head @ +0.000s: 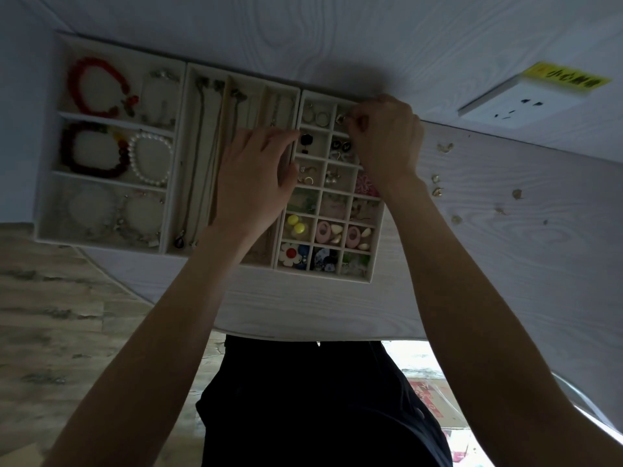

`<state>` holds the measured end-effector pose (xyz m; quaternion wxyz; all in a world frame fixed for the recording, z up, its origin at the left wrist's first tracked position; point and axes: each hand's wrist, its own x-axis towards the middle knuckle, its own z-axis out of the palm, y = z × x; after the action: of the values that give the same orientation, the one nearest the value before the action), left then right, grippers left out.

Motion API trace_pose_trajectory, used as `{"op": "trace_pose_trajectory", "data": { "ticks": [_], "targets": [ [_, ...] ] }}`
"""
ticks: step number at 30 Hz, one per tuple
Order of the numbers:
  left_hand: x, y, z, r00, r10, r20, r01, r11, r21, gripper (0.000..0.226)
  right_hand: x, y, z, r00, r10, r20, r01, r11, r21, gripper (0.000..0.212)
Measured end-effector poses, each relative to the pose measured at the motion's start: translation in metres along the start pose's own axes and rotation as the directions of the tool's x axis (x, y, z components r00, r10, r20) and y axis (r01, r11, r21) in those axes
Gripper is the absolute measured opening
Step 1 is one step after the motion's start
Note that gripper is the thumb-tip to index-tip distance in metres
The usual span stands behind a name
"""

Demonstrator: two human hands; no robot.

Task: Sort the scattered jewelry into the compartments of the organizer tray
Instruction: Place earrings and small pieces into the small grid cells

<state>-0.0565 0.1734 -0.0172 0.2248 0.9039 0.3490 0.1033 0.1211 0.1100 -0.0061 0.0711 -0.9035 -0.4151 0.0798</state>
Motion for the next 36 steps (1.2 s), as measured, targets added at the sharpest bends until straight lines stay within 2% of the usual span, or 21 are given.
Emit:
{"op": "trace_pose_trajectory", "data": {
  "ticks": [5,10,14,24,30,36],
  "targets": [
    [0.0,-0.001,0.0,1.0,0.001,0.001,-0.001,1.0,0.004,0.036,0.003,-0.001,0.001,1.0,0.001,0.0,-0.001,1.0,-0.014,0.026],
    [0.001,-0.001,0.0,1.0,-0.003,0.015,0.003,1.0,0.001,0.036,-0.006,-0.002,0.001,0.988,0.038,-0.148,-0.025,0.996,0.085,0.021],
    [0.001,0.0,-0.001,1.0,-0.003,0.012,0.003,1.0,-0.012,0.036,-0.009,-0.004,-0.001,0.999,0.009,-0.053,-0.002,0.991,0.135,0.024],
    [0.001,-0.001,0.0,1.0,0.003,-0.005,-0.003,1.0,-0.02,0.036,-0.003,-0.005,0.003,1.0,-0.004,-0.023,0.007,0.992,0.123,0.023],
    [0.0,-0.002,0.002,0.999,0.015,-0.034,-0.016,1.0,-0.027,0.035,0.006,-0.007,0.003,0.999,0.031,0.03,-0.031,0.999,0.02,0.027],
    [0.0,-0.002,0.001,0.999,0.016,-0.03,-0.017,0.999,-0.028,0.035,0.003,-0.002,0.003,0.997,-0.012,0.072,0.008,0.999,0.048,0.028]
  ]
}}
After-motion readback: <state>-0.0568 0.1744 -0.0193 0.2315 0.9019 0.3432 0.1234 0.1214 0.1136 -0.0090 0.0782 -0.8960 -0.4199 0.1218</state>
